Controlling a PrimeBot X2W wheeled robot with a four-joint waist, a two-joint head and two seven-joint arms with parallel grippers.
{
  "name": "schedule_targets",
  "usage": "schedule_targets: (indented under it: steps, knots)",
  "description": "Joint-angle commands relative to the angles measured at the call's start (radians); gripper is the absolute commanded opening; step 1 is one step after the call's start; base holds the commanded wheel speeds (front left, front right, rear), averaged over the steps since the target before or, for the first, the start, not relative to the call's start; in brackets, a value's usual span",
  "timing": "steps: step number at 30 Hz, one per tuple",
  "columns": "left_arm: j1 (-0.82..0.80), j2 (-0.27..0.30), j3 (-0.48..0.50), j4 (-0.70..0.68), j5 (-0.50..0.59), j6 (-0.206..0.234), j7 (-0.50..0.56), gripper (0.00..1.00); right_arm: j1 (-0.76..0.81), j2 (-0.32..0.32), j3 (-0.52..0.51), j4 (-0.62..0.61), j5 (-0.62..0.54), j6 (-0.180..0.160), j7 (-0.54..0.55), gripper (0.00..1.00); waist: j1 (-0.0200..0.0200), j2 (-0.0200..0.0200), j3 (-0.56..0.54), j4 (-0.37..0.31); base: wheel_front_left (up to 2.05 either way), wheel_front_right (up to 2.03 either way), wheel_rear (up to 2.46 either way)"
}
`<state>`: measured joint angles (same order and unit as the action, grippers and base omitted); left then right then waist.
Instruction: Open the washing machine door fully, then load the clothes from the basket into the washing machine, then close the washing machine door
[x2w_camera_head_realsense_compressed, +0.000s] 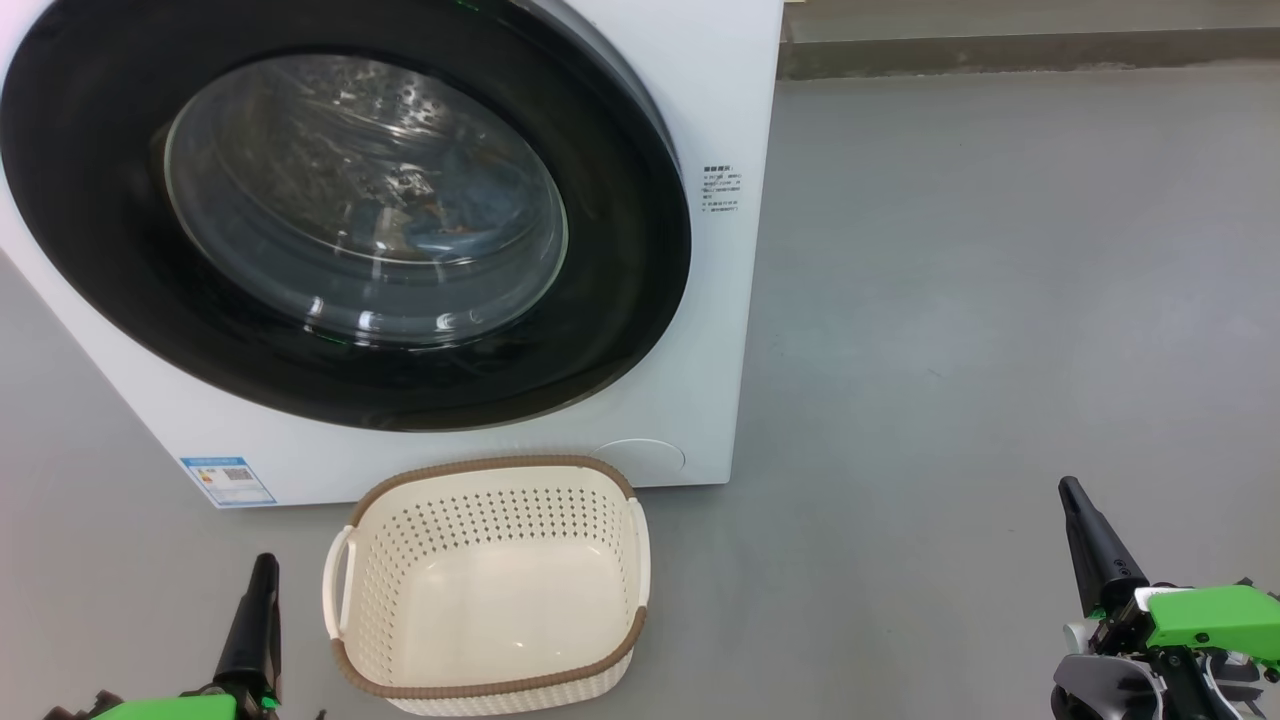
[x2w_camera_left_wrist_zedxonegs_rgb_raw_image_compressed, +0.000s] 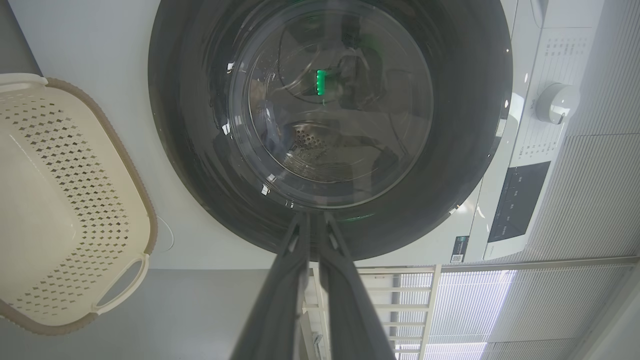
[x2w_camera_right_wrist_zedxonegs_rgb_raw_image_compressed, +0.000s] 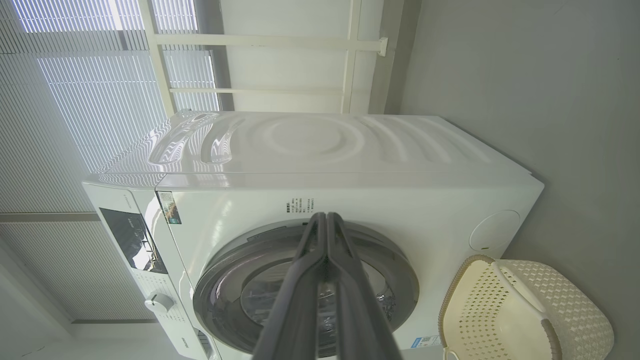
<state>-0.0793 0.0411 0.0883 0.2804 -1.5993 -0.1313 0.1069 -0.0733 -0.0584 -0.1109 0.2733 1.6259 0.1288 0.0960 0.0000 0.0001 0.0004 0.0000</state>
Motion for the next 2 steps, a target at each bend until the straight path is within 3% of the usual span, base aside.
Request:
schedule_targets:
  steps: [1,2]
  knots:
    - [-0.036,0.009,0.027,-0.030,-0.008,0.001,0.007,0.00,-0.040,-0.004,0.013,-0.023,-0.004,0.002,0.005,0.00,0.0000,-0.0001,0.000,0.000,0.00,0.00,0.00]
    - [-0.036,0.009,0.027,-0.030,-0.008,0.001,0.007,0.00,-0.040,-0.004,0.012,-0.023,-0.004,0.002,0.005,0.00,0.0000,-0.0001,0.000,0.000,0.00,0.00,0.00]
